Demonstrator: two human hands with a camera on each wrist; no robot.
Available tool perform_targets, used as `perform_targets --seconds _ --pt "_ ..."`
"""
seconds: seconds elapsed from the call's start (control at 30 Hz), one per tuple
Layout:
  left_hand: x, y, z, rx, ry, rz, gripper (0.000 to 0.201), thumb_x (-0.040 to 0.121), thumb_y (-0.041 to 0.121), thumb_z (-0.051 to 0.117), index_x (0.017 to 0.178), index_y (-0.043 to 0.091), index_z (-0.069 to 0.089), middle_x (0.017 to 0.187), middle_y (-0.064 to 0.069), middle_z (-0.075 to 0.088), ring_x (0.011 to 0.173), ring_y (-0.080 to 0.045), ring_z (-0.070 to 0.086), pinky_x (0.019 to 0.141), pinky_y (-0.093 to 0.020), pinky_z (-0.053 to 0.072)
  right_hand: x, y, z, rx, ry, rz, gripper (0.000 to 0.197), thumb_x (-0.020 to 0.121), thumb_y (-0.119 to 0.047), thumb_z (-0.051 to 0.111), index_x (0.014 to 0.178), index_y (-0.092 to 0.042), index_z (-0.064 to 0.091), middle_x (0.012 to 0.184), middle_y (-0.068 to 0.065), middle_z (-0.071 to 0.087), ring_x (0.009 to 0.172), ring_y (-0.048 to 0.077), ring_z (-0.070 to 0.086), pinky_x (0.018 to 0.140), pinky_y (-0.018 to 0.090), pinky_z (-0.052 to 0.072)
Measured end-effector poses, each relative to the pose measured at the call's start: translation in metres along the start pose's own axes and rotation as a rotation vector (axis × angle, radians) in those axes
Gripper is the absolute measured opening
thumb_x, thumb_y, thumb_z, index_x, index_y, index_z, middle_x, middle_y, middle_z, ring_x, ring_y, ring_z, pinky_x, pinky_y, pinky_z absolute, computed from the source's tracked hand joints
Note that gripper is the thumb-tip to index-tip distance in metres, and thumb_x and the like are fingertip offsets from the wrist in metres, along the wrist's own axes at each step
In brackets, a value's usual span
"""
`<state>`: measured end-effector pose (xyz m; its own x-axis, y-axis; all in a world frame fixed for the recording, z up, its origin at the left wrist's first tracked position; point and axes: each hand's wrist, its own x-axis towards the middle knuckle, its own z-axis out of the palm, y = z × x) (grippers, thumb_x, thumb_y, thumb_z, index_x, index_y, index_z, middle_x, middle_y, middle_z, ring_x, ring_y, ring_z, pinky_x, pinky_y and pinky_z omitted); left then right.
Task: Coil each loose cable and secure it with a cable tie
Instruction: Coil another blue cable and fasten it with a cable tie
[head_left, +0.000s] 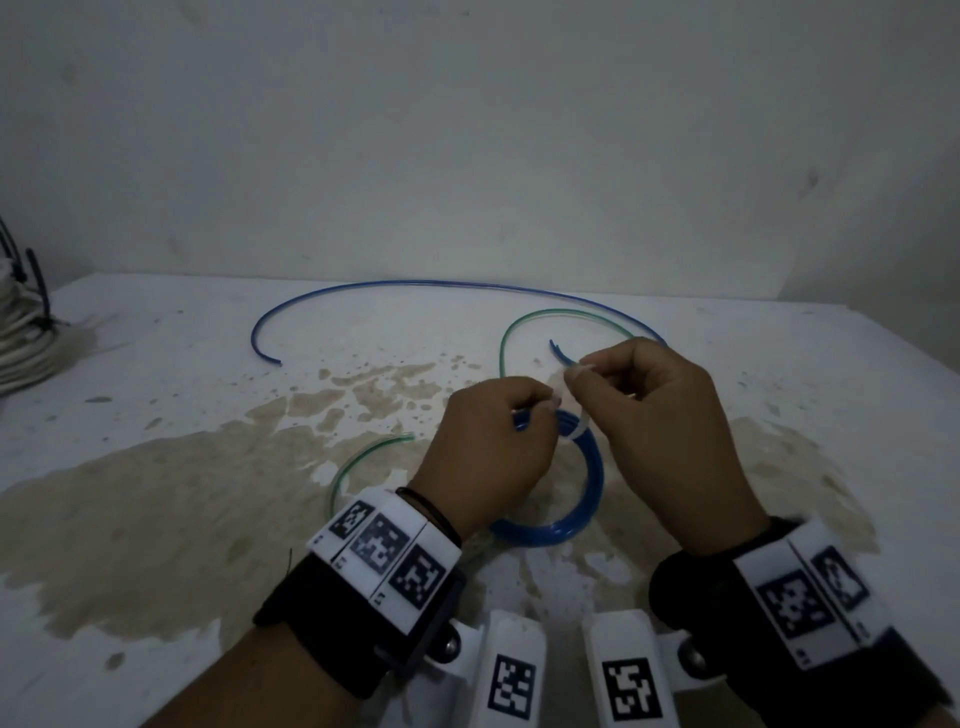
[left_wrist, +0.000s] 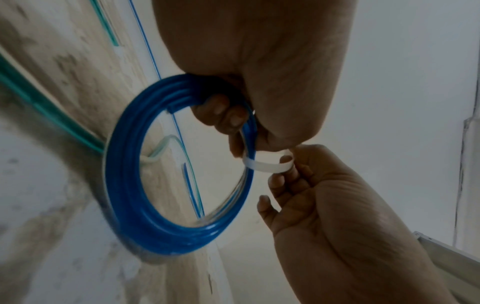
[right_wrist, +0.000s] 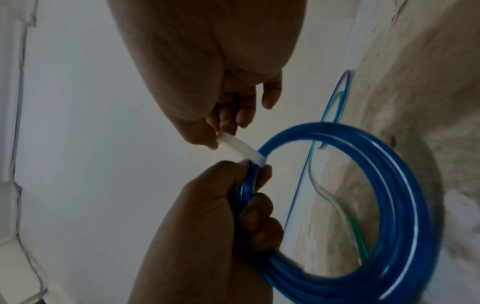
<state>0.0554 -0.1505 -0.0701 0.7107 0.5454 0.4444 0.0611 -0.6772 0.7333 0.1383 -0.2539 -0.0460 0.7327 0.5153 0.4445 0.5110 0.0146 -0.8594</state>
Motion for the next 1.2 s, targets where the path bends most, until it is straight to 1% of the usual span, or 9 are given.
perform_targets --seconds 0.17,0.33,0.4,0.5,0.57,0.8,0.93,1.07,1.2 --pt "-0.002 -0.001 0.002 0.010 0.100 0.154 0.022 0.088 0.016 0.054 0.091 0.010 0.075 0.070 0.020 0.052 0.067 0.011 0.051 0.066 0.000 0.034 0.003 0.000 -0.003 0.039 -0.012 0.024 0.008 0.085 -0.010 0.065 0.077 -0.006 0.065 0.068 -0.002 0.065 0.059 -0.003 0.058 0.058 0.008 0.046" --pt "-0.004 0.004 0.002 0.076 0.101 0.323 0.024 0.084 0.015 0.048 0.077 0.011 0.070 0.064 0.003 0.051 0.062 -0.006 0.043 0.058 -0.016 0.034 0.004 0.002 -0.009 0.062 -0.220 0.138 0.010 0.083 -0.006 0.063 0.073 -0.002 0.065 0.073 0.003 0.068 0.067 0.010 0.063 0.060 0.015 0.049" --pt "-0.004 0.004 0.002 0.057 0.097 0.335 0.025 0.084 0.018 0.046 0.076 0.010 0.069 0.066 0.001 0.054 0.064 -0.006 0.044 0.058 -0.018 0.035 0.003 0.001 -0.010 0.071 -0.203 0.120 0.012 0.083 -0.006 0.062 0.073 -0.003 0.066 0.073 0.003 0.068 0.069 0.011 0.064 0.062 0.016 0.051" --pt "-0.004 0.006 0.002 -0.036 0.060 0.199 0.026 0.087 0.020 0.047 0.084 0.011 0.072 0.074 0.004 0.065 0.067 -0.003 0.053 0.061 -0.010 0.039 0.000 -0.001 -0.007 0.060 -0.086 0.033 0.013 0.084 -0.010 0.063 0.072 -0.006 0.066 0.074 0.000 0.068 0.073 0.010 0.064 0.067 0.018 0.052" --pt "-0.005 0.006 0.003 -0.081 0.024 0.134 0.032 0.087 0.023 0.044 0.084 0.009 0.073 0.073 -0.002 0.067 0.066 -0.010 0.056 0.059 -0.017 0.043 -0.003 -0.002 -0.005 0.032 -0.043 -0.014 0.011 0.084 -0.012 0.064 0.074 -0.007 0.067 0.077 -0.002 0.068 0.073 0.007 0.063 0.067 0.016 0.050" --pt "-0.005 0.000 0.003 0.005 0.078 0.234 0.022 0.086 0.014 0.049 0.070 0.012 0.063 0.059 0.007 0.048 0.058 -0.007 0.044 0.055 -0.014 0.032 -0.002 -0.003 -0.005 0.019 -0.186 0.014 0.013 0.083 -0.005 0.063 0.072 -0.006 0.068 0.071 -0.002 0.068 0.066 0.006 0.064 0.062 0.013 0.050" --pt "-0.006 0.005 0.002 -0.105 0.026 0.114 0.022 0.091 0.014 0.047 0.092 0.017 0.070 0.078 0.002 0.064 0.067 -0.006 0.055 0.060 -0.021 0.043 -0.001 -0.001 -0.009 -0.026 -0.161 -0.035 0.014 0.086 -0.016 0.064 0.077 -0.015 0.074 0.080 -0.011 0.071 0.079 -0.002 0.064 0.070 0.009 0.047" --pt "-0.004 0.011 -0.001 -0.342 -0.063 -0.090 0.017 0.098 0.018 0.047 0.101 0.030 0.060 0.084 -0.005 0.058 0.064 -0.016 0.055 0.060 -0.033 0.044 -0.001 0.001 -0.008 -0.019 -0.086 -0.095 0.008 0.085 -0.013 0.067 0.082 -0.013 0.075 0.082 -0.009 0.071 0.076 0.000 0.065 0.069 0.010 0.048" --pt "-0.004 0.012 -0.004 -0.454 -0.096 -0.095 0.011 0.096 0.031 0.052 0.104 0.027 0.059 0.079 -0.003 0.047 0.054 -0.006 0.044 0.055 -0.019 0.037 0.000 0.001 -0.011 -0.032 -0.065 -0.153 0.011 0.085 -0.012 0.066 0.080 -0.015 0.074 0.076 -0.011 0.071 0.072 0.001 0.066 0.067 0.010 0.048"
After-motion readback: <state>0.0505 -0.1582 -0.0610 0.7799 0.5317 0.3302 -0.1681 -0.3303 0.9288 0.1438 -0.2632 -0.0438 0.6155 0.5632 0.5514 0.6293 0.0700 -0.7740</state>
